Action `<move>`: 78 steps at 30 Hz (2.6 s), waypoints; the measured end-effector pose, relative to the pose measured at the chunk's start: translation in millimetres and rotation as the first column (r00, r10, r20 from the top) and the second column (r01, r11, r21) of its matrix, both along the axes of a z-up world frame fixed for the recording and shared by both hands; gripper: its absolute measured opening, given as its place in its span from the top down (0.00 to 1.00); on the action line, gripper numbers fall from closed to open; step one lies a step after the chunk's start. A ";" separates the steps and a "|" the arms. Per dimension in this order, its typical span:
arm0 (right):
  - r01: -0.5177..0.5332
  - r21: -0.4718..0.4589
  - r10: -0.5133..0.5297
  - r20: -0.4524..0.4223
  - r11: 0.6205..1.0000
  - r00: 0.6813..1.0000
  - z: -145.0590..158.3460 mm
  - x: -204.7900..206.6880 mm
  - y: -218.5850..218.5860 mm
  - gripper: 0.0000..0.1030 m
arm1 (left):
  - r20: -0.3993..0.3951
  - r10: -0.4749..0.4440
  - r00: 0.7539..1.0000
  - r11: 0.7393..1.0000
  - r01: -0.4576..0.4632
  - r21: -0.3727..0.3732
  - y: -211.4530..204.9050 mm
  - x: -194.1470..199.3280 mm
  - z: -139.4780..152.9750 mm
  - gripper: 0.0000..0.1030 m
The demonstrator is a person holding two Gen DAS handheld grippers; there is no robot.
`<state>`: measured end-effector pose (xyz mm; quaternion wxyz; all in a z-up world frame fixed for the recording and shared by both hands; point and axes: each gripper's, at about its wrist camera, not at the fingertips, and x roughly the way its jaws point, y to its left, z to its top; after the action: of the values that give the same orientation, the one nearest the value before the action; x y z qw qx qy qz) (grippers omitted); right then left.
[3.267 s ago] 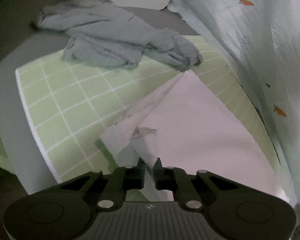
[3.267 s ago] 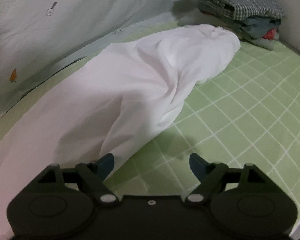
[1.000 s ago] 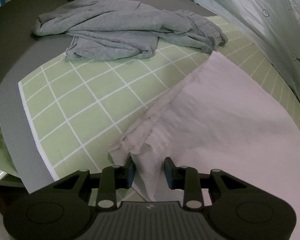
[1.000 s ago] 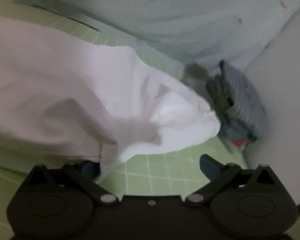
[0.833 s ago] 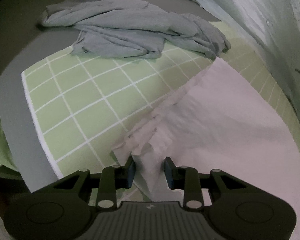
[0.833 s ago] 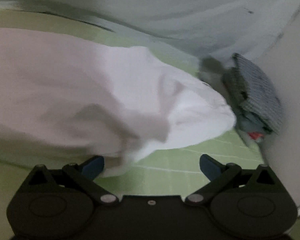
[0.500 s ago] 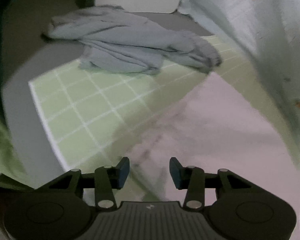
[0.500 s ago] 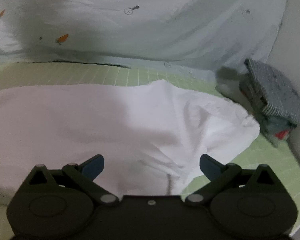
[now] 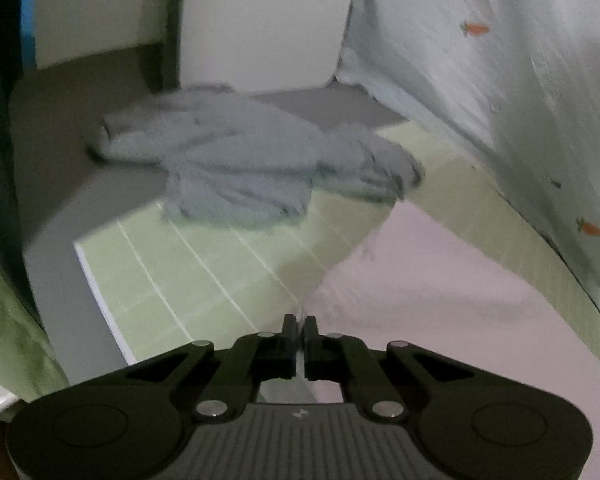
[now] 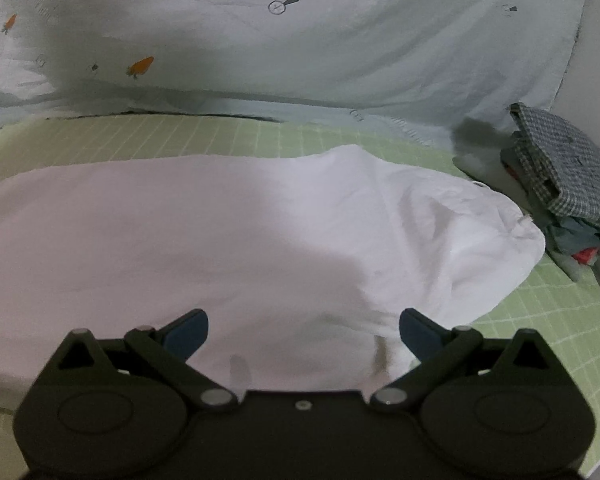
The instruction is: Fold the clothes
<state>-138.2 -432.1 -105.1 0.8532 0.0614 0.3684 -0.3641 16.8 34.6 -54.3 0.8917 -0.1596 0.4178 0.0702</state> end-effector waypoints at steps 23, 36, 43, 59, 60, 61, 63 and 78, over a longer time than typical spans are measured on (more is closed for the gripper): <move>0.003 0.180 -0.004 0.006 0.984 1.000 -55.9 4.6 -36.6 0.00 | -0.170 0.110 0.979 0.980 -0.135 -0.147 7.9 5.4 -58.8 0.35; 0.020 0.161 -0.017 -0.019 0.987 1.000 -59.1 11.8 -32.3 0.00 | -0.072 0.041 0.997 0.988 -0.051 -0.148 -27.0 15.1 -29.4 0.90; 0.011 0.159 -0.009 -0.011 0.987 1.000 -60.9 9.7 -33.2 0.00 | 0.065 -0.282 0.957 0.953 0.287 -0.093 -114.5 17.3 3.7 0.91; 0.017 0.164 -0.010 -0.042 0.986 0.999 -58.4 16.9 -32.5 0.00 | -0.164 -0.548 0.820 0.824 0.496 -0.273 -168.7 16.6 -61.1 0.66; 0.020 0.169 -0.012 -0.049 0.985 0.999 -55.2 19.8 -33.2 0.00 | -0.138 -0.548 0.825 0.822 0.499 -0.276 -165.0 15.0 -55.8 0.60; 0.024 0.174 -0.015 -0.056 0.984 0.998 -52.0 22.7 -33.8 0.00 | -0.110 -0.544 0.832 0.821 0.502 -0.271 -160.9 12.8 -49.7 0.51; 0.016 0.186 -0.010 -0.034 0.982 0.999 -43.1 29.1 -32.2 0.00 | -0.058 -0.531 0.845 0.826 0.502 -0.257 -151.6 9.4 -37.6 0.40; -0.363 0.401 0.317 0.178 0.841 0.932 -25.6 151.8 44.3 0.00 | -0.193 -0.244 0.950 0.967 0.223 -0.128 -87.2 47.5 -65.0 0.35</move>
<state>13.6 -387.8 -130.7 0.8878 0.1993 0.3990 -0.1138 64.3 -52.6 -119.4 0.8359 -0.1472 0.5272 -0.0416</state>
